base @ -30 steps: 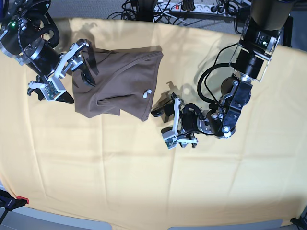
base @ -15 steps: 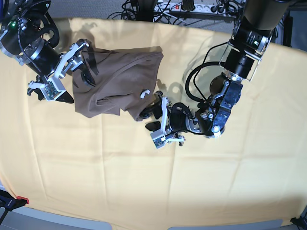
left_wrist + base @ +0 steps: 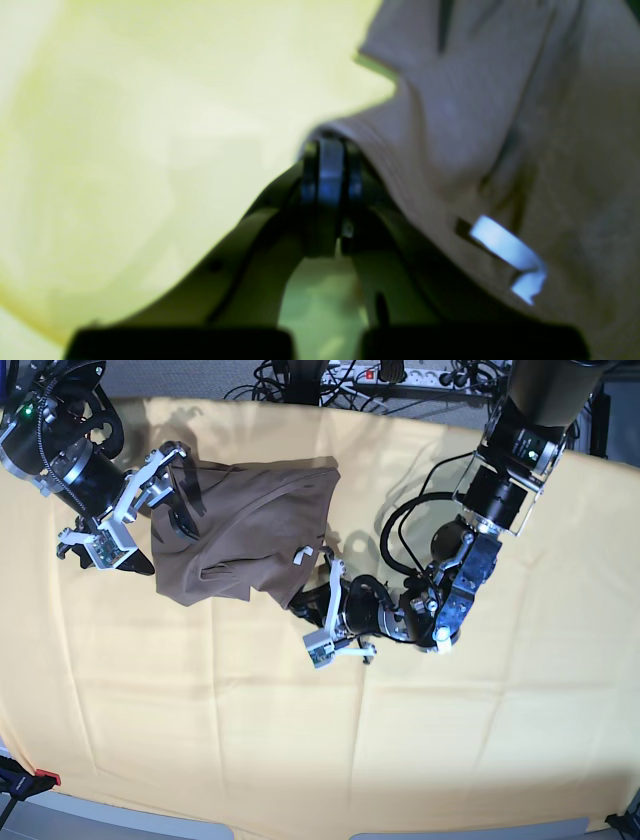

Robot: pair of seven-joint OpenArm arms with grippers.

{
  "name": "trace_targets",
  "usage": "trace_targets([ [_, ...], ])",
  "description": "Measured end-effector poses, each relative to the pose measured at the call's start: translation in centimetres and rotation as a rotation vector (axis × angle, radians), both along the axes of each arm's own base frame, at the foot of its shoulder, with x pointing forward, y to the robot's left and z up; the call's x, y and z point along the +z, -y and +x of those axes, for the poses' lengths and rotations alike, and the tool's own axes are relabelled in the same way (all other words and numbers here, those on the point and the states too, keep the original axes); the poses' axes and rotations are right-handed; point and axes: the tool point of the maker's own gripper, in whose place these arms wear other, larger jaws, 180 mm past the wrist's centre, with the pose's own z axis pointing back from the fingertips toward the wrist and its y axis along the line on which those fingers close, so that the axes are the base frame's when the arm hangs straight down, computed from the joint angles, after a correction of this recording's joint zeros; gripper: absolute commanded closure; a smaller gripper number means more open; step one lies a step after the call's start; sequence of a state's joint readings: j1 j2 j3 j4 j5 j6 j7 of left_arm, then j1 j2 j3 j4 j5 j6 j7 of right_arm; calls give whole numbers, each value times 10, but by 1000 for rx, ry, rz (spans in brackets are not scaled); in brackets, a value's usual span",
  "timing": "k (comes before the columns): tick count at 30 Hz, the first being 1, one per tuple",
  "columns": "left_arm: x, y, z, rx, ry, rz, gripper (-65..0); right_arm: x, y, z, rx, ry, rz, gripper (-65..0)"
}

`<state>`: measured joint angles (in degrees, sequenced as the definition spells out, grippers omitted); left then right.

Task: Fold the T-shirt properly

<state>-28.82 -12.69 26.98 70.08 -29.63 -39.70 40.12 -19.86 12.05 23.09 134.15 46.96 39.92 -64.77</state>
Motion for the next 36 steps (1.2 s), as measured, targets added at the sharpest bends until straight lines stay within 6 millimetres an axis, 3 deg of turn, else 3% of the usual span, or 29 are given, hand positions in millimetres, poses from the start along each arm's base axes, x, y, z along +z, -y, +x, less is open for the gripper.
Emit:
trace_targets([
  [8,20,0,17,-1,52,-1,0,0,0,0,0,2,2,-432],
  [16,10,0,-3,-29,-85,12,0,1,-1,1,1,7,6,-432],
  [18,12,1,-7,-39,-116,4,-73,1,-1,1,1,7,6,-433],
  [22,13,4,-17,-61,-179,-16,-329,1,-1,1,1,7,6,-433],
  [23,13,4,-19,-66,-191,-20,-350,1,-1,1,1,7,6,-433],
  [31,25,12,-31,-98,-269,-101,-351,1,-1,1,1,7,6,-432],
  [36,11,9,-39,-89,-290,-79,-351,1,-1,1,1,7,6,-432],
])
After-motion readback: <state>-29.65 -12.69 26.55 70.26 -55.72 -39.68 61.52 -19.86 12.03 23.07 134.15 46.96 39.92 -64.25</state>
